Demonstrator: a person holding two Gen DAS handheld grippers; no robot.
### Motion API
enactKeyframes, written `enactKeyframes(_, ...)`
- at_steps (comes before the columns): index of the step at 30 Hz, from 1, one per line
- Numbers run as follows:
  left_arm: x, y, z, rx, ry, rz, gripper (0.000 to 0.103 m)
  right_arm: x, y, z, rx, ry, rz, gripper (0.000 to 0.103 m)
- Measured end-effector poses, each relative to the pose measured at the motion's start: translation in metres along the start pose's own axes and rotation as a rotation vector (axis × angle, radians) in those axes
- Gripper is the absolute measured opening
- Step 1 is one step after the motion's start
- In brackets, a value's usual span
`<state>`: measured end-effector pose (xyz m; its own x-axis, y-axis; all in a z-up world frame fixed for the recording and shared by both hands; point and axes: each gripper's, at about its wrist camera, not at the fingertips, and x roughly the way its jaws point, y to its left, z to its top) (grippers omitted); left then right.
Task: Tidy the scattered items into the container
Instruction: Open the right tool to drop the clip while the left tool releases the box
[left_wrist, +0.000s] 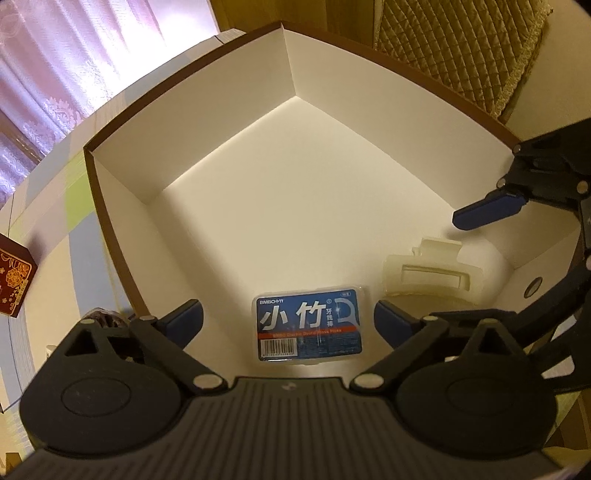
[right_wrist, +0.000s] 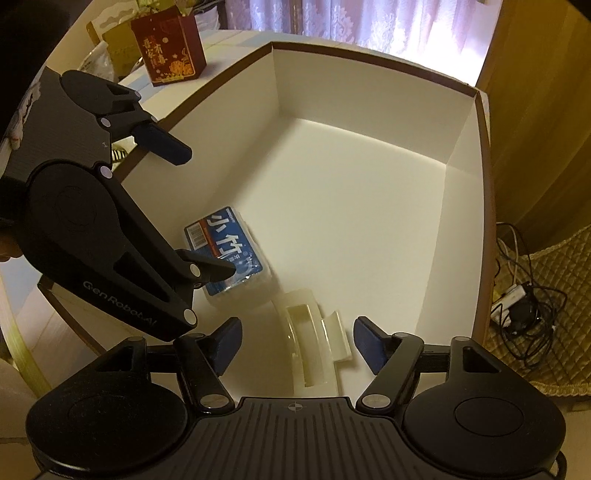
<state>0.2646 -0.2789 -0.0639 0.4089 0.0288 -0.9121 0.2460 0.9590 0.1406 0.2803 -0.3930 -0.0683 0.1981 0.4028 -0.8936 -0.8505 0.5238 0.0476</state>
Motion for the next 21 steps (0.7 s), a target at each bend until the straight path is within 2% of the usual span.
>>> enactKeyframes(5,-0.006,0.003,-0.001,-0.012,-0.016,0.005,0.098,-0.009,0.002,-0.004,0.009,-0.025,-0.002,0.079)
enactKeyframes(8,-0.01,0.004,-0.002,-0.025,-0.024,0.006,0.099,-0.017,0.002,-0.009,0.006,-0.057,-0.027,0.103)
enactKeyframes(21,-0.042,0.003,-0.014,-0.05,-0.08,0.003,0.1,-0.039,0.007,-0.009,0.101,-0.121,-0.05,0.103)
